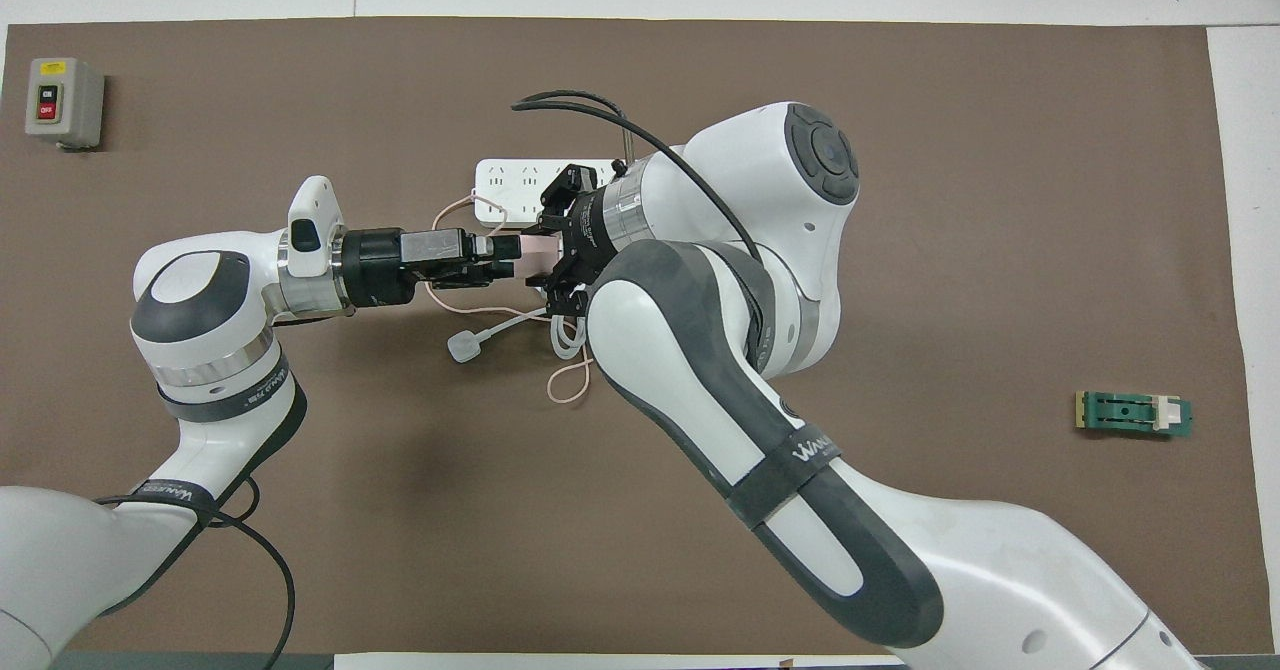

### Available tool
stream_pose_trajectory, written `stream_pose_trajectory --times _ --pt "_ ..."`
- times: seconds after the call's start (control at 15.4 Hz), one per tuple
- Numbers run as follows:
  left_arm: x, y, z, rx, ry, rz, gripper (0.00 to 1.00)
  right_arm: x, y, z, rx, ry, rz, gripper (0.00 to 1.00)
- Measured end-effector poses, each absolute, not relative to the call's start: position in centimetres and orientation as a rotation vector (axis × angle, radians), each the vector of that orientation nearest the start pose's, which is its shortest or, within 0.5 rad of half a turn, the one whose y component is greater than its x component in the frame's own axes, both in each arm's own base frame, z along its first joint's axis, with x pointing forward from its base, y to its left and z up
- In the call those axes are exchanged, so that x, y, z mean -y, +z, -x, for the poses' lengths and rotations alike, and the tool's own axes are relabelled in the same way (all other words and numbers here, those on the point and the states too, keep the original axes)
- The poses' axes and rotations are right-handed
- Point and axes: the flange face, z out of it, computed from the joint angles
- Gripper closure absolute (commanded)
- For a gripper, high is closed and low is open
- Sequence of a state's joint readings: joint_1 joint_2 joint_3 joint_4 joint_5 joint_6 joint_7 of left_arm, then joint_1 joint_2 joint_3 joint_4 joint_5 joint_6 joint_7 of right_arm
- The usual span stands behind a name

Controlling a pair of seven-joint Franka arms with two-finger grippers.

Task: Plug charger into power strip
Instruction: 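Close the left gripper on the charger held by the right gripper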

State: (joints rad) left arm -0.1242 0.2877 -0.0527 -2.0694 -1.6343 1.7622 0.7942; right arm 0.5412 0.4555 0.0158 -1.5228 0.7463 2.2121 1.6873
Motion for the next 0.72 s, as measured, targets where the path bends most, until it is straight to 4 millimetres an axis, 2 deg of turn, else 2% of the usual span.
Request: stream_pose_trajectory --times 0.46,0.72 --pt "19.8 32.8 -55.0 0.016 0.003 -1.654 0.02 -39.0 43.1 -59.6 -1.786 0.653 1.862 1.00" --pt "20.1 32.8 -54.9 0.020 0.000 -1.655 0.22 -38.9 43.1 -59.7 -1.786 0.652 1.861 1.00"
